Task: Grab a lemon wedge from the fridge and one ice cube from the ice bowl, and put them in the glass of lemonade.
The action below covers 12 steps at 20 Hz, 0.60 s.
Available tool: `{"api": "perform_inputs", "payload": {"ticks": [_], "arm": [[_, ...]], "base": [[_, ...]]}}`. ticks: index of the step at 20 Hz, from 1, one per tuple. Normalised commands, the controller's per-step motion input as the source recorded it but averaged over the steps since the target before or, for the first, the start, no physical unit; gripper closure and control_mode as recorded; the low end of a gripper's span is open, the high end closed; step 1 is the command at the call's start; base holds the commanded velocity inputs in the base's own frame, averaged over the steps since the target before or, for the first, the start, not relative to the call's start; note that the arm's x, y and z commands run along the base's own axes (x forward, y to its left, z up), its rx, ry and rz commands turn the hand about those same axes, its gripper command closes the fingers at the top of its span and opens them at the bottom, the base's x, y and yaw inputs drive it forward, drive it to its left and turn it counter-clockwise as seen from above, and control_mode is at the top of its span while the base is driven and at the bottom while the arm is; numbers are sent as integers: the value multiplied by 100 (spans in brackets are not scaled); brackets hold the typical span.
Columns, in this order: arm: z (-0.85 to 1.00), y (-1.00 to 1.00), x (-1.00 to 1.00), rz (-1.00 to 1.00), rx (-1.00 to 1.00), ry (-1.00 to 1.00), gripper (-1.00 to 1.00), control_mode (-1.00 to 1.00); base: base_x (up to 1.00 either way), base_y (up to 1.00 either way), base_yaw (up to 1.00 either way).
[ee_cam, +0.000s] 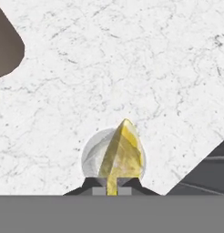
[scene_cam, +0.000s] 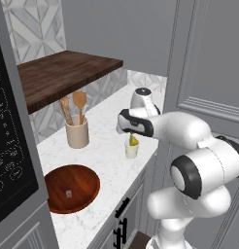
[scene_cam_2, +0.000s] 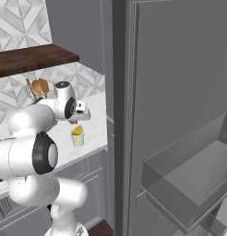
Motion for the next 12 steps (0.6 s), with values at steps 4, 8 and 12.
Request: {"api": "perform_inputs", "payload": {"ticks": [4,8,12], "arm": [[0,0,8,0,0,0,100,-100],[0,0,-3,0,0,0,100,-100],[-7,0,-1,0,0,0,100,-100]], "base": [[0,0,0],[0,0,0],[0,0,0]]}}
